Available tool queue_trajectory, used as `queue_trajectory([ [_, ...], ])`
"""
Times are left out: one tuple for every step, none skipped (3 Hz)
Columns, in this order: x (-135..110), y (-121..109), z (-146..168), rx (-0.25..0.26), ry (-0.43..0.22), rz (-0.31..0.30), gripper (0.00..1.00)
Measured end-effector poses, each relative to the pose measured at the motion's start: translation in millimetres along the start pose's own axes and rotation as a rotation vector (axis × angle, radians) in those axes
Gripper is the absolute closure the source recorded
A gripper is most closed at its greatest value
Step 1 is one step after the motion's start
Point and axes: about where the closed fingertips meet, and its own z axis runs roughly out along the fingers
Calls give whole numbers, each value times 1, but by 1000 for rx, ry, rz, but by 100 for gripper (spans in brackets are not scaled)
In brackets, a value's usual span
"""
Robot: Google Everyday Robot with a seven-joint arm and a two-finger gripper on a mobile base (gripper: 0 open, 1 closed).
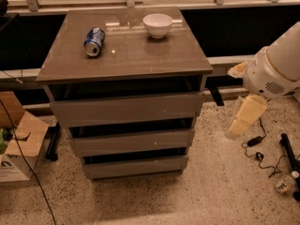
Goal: Open middle drawer
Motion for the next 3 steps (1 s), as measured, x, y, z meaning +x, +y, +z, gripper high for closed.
queue_trajectory([
  [1,-23,44,-34,-59,10,0],
  [3,-24,51,-45,-60,15,0],
  [2,-20,65,-57,-24,25,0],
])
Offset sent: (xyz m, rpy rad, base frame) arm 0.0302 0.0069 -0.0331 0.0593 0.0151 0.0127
